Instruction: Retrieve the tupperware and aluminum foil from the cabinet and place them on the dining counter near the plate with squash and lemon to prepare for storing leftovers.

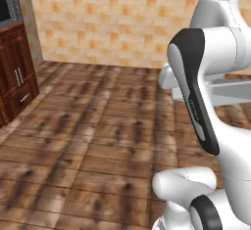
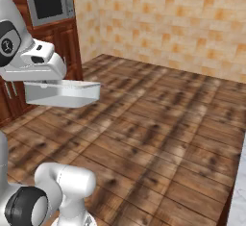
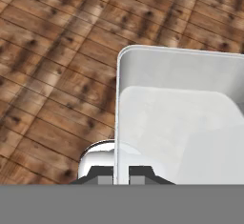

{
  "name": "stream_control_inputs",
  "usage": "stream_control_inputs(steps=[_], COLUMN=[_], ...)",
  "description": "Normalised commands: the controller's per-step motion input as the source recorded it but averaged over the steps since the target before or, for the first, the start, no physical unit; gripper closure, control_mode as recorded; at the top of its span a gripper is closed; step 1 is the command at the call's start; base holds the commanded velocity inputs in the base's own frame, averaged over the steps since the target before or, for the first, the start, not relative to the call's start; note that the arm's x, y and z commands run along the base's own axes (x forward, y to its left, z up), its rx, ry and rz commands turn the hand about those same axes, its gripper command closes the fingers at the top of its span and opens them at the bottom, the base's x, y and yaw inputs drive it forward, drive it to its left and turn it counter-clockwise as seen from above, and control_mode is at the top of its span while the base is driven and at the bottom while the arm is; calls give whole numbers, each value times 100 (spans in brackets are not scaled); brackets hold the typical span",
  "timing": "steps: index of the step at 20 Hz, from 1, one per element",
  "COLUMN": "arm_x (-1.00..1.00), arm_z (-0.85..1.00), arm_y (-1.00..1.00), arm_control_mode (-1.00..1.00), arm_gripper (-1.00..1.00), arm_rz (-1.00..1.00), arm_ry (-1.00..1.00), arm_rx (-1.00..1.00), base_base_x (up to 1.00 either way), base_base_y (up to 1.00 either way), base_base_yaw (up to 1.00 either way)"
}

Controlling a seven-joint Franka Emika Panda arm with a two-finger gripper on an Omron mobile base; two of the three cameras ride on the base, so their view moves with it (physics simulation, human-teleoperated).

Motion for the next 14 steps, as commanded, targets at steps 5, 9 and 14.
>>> stream_control_inputs(steps=[5, 9, 14], arm_x=[0, 0, 0], arm_z=[0, 0, 0], arm_y=[0, 0, 0], arm_control_mode=[100, 100, 100], arm_gripper=[100, 100, 100], arm_rz=[0, 0, 0], arm_ry=[0, 0, 0], arm_rx=[0, 0, 0], base_base_x=[100, 100, 95], base_base_y=[-29, -7, -1], base_base_yaw=[-37, -42, -50])
